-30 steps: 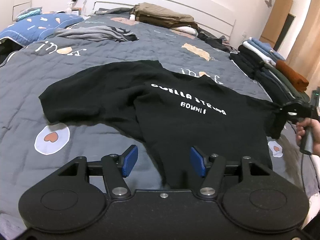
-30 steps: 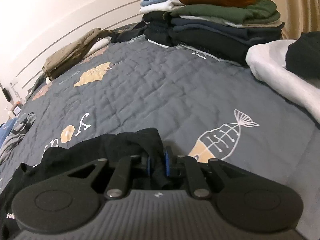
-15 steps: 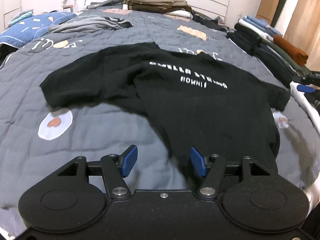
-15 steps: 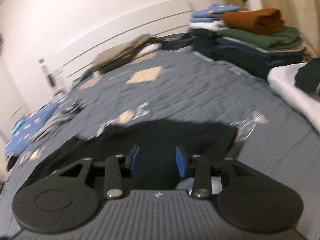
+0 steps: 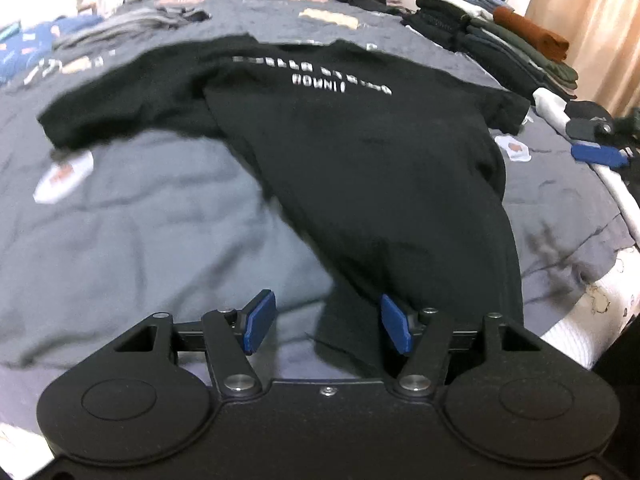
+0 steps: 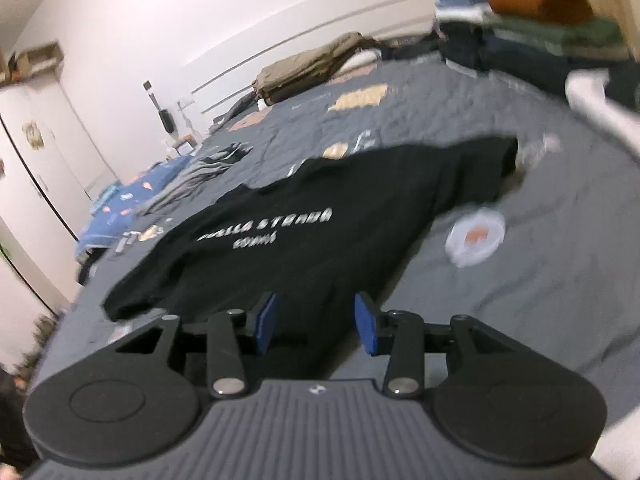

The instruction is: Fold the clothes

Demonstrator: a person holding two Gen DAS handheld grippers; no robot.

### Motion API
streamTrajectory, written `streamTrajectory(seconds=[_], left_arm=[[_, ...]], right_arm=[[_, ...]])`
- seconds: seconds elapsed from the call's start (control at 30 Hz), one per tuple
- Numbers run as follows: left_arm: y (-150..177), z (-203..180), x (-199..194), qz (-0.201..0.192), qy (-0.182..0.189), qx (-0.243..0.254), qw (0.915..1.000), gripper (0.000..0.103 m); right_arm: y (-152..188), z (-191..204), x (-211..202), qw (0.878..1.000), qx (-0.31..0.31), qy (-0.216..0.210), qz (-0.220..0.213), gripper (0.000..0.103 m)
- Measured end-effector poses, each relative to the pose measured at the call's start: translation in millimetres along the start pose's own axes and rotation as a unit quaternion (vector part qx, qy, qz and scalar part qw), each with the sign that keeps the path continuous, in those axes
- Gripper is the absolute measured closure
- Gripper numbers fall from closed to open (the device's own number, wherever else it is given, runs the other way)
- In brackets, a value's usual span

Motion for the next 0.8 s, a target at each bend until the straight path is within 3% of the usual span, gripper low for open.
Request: streamTrajectory(seconds=[0.03, 0.07, 0.1, 0.23, 0.3, 0.47, 0.63, 0.73, 0.8], left_arm=[[2, 0, 3, 0.003, 0.000, -0.005, 1.0000, 0.054], [4, -1, 6, 0.007, 0.001, -0.011, 0.9999, 0.072], [5, 1, 8, 0.012, 0.003, -0.020, 0.9997, 0.080], [9, 4, 3, 0.022, 0.024, -0.064, 0.9974, 0.096], [12, 1, -4, 0.022, 0.040, -0.074, 0.9962, 0.097], [36, -22, -18, 0.037, 0.047, -0.046, 0.9972, 0.101], [63, -57, -41, 0.047, 0.109, -0.006, 0.9929, 0.103], [71, -63, -50, 0.031, 0.100, 0.009, 0.9945, 0.103], [64, -54, -51, 0.021, 0.090, -0.008, 0.9957, 0.103]], right_arm=[[7, 1, 0, 1.000, 0.010, -0.005, 0.005, 0.061], [14, 4, -1, 1.000, 0.017, -0.007, 0.012, 0.061], [18, 6, 0, 1.000, 0.015, -0.007, 0.017, 0.061], [23, 17, -3, 1.000, -0.016, -0.006, 0.019, 0.061], [28, 18, -7, 1.000, -0.010, -0.014, 0.018, 0.061], [43, 29, -8, 0.998, -0.020, -0.035, 0.041, 0.061], [48, 42, -12, 0.997, -0.040, -0.053, 0.045, 0.061], [49, 46, -11, 0.996, -0.048, -0.058, 0.051, 0.061], [51, 51, -10, 0.995, -0.060, -0.061, 0.055, 0.061]])
Point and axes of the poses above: each gripper's, at about its wrist camera, not at the fingertips, and x roughly the way its jaws point, z to its left, y to its underside, the point moved 6 cm from there along x, roughly the way its jaws point, and after that the axes turned 11 degrees about -x, right-handed, at the moved point
